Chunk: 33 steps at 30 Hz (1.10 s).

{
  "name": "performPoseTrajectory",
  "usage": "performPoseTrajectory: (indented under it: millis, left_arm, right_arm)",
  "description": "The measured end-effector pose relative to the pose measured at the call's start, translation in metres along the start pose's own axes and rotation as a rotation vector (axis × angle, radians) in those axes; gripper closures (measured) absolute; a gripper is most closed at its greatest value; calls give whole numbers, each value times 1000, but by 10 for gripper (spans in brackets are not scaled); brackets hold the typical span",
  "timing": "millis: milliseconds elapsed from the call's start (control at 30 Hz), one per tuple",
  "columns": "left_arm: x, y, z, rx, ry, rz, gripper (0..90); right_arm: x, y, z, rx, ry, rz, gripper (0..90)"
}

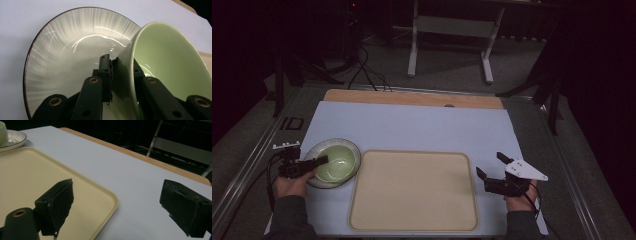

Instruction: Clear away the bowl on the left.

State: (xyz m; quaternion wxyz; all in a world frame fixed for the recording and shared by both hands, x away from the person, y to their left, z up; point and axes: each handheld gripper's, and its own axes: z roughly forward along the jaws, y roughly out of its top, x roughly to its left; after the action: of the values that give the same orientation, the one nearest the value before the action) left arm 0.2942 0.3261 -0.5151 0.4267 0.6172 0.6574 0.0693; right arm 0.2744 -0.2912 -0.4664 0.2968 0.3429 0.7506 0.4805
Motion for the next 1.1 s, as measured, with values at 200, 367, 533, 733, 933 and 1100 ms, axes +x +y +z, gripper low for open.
performPoseTrajectory:
  millis: [200,367,533,733,933,1100]
  left_arm:
    - [-3,0,-2,-1,0,10,792]
    - [-6,-1,-3,-8,-3,11,792]
    - [-8,-1,-6,-23,-7,11,792]
    - [-13,1,-13,-55,-13,15,792]
    - [-22,4,-17,-79,-20,43,791]
    - [-27,5,-21,-97,-33,41,791]
  right_arm:
    - [0,0,0,-1,2,-2,114]
    - [0,0,0,2,2,-4,114]
    - [1,0,0,4,2,-3,114]
    - [1,0,0,5,3,-4,114]
    - [0,0,0,3,2,-5,114]
    - [0,0,0,2,1,-5,114]
